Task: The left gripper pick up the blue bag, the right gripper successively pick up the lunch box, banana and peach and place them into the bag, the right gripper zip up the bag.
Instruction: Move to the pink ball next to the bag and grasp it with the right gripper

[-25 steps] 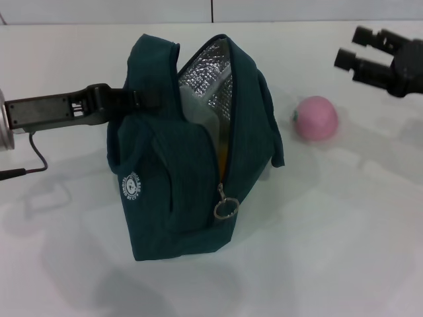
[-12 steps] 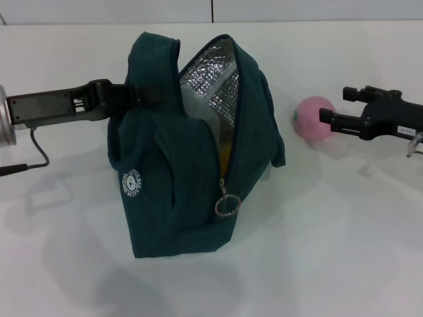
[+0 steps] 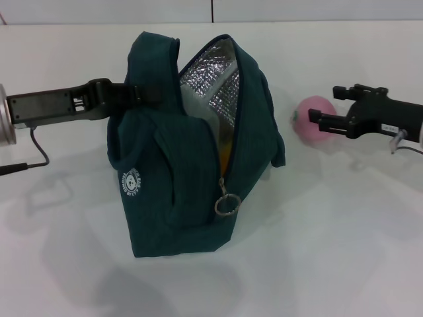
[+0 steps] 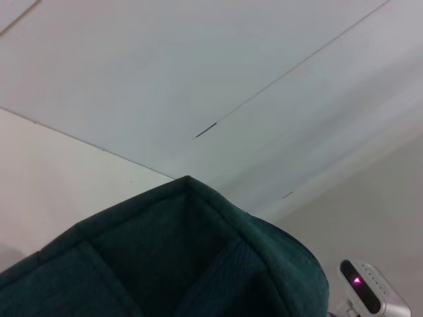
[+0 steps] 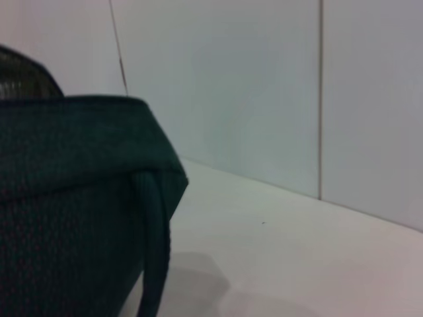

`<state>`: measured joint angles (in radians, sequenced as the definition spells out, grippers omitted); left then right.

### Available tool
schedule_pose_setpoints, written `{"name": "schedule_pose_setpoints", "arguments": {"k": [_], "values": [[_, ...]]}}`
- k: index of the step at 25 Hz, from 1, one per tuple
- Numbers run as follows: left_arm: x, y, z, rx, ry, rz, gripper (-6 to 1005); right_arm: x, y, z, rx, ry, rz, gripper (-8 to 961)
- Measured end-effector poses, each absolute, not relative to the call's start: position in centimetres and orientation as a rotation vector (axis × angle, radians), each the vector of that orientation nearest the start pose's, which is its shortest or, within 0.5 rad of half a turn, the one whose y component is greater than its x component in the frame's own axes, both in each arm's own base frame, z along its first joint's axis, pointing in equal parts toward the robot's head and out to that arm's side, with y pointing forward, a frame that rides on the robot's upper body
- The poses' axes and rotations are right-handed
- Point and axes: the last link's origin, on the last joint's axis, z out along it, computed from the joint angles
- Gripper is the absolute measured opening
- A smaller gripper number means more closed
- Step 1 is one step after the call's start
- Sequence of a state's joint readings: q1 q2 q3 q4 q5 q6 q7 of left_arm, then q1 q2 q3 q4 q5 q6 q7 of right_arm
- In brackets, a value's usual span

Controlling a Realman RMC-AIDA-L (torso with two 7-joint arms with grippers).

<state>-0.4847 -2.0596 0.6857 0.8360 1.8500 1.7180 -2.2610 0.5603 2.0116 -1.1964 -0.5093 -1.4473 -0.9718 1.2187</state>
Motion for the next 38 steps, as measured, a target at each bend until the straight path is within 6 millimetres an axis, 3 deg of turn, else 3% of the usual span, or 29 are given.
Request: {"name": "schedule_pose_setpoints", "arguments": {"k": [12,33,38], "values": [[-23.8,32.8,4.8,-2.480,-1.610,-1.041,42,26.1,39.7,-3.2,-2.447,0.542,0.450,755],[-23.8,32.8,5.0,-2.478,-1.614,-1.043,43,26.5,39.4,-3.7,-2.451,0.556,0.416,751],[-23.8,32.9,5.1,-2.477,-1.609,-1.050,43,26.6,39.3,-4.0,-2.459,0.544,0.391,593]]}}
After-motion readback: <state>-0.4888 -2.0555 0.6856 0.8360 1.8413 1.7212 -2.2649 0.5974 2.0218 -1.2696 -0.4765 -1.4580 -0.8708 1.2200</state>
